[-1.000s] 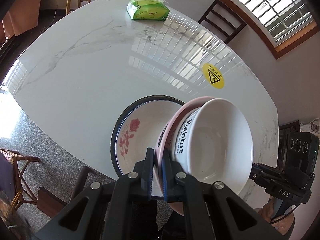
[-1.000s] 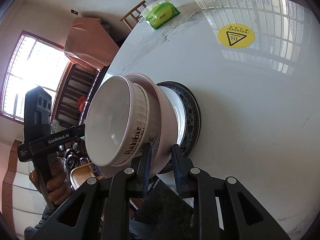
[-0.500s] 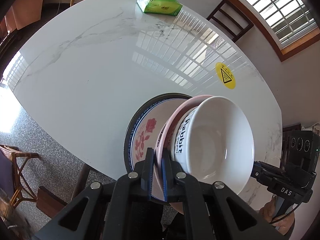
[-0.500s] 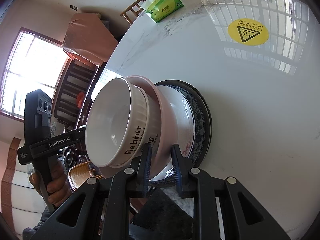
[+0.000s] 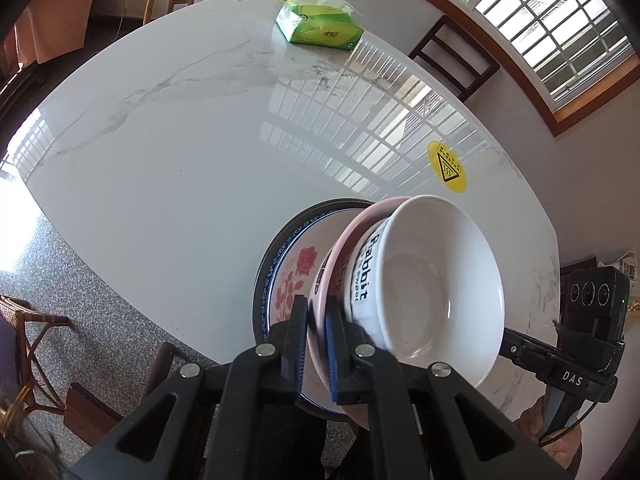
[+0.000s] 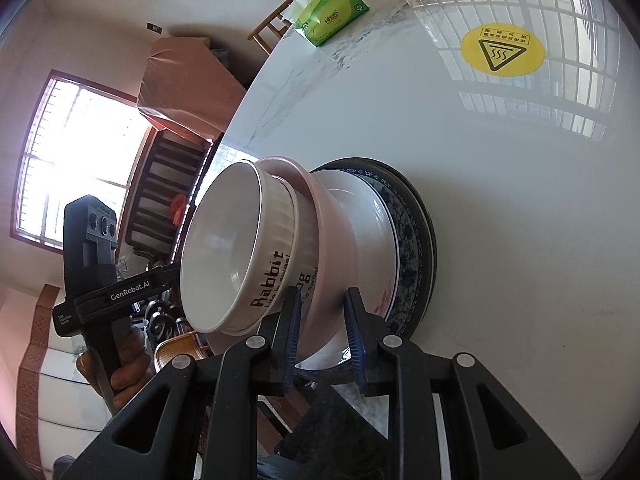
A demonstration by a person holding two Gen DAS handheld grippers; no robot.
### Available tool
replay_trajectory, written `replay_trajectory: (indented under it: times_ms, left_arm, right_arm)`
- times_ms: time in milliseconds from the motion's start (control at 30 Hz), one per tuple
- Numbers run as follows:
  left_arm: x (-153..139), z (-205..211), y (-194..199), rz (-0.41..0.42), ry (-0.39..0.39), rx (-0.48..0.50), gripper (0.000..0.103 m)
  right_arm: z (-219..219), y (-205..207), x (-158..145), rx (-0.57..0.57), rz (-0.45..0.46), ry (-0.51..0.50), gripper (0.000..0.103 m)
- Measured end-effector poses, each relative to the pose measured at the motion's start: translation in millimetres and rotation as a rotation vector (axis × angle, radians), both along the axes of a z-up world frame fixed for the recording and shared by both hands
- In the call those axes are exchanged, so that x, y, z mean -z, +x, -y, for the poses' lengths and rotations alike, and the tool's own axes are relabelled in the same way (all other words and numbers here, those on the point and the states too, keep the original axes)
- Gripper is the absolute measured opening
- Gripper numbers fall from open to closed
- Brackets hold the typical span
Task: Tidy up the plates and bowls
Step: 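Lower the nested bowls onto the pink-flowered plate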
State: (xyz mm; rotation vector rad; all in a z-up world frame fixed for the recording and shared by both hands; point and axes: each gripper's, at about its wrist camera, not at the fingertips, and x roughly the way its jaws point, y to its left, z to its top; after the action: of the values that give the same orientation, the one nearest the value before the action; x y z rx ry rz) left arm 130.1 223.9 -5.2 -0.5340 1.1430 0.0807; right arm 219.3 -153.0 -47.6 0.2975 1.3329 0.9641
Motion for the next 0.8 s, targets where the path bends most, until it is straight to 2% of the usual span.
replay_trajectory:
  times_ms: [133, 233, 300, 400, 500, 600, 700, 733, 800]
  left_arm:
    - [-2, 1, -10, 0.083, 0.039, -0.012, 0.011]
    - [-2, 0, -18, 0.135, 0.063, -0.036, 0.018]
    - [-2, -3, -23, 0.169, 0.056, -0.045, 0.020]
    - [-7, -2, -35, 0.243, 0.060, -0.059, 0.020]
    - [-14, 3, -53, 0.319, 0.142, -0.077, 0.020]
    - [-16, 15, -74, 0.379, 0.235, -0.096, 0.022]
    - [-12, 30, -93, 0.412, 0.332, -0.114, 0.022]
    - [-11, 35, -99, 0.424, 0.364, -0.118, 0.022]
    - [-6, 46, -109, 0.455, 0.408, -0.119, 0.023]
  right_arm:
    - [2, -6, -3, 0.010, 0.056, 0.003, 0.029]
    - [3, -15, -8, 0.025, 0.146, -0.011, 0.038]
    - [5, -19, -9, 0.035, 0.176, 0.005, 0.050]
    - [11, -23, -9, 0.070, 0.200, 0.043, 0.054]
    - [16, -34, -15, 0.117, 0.261, 0.085, 0.055]
    - [16, -57, -28, 0.149, 0.404, 0.078, 0.058]
    - [13, -93, -45, 0.181, 0.632, 0.076, 0.062]
    - [11, -106, -49, 0.193, 0.713, 0.081, 0.067]
    - [10, -131, -54, 0.226, 0.858, 0.098, 0.092]
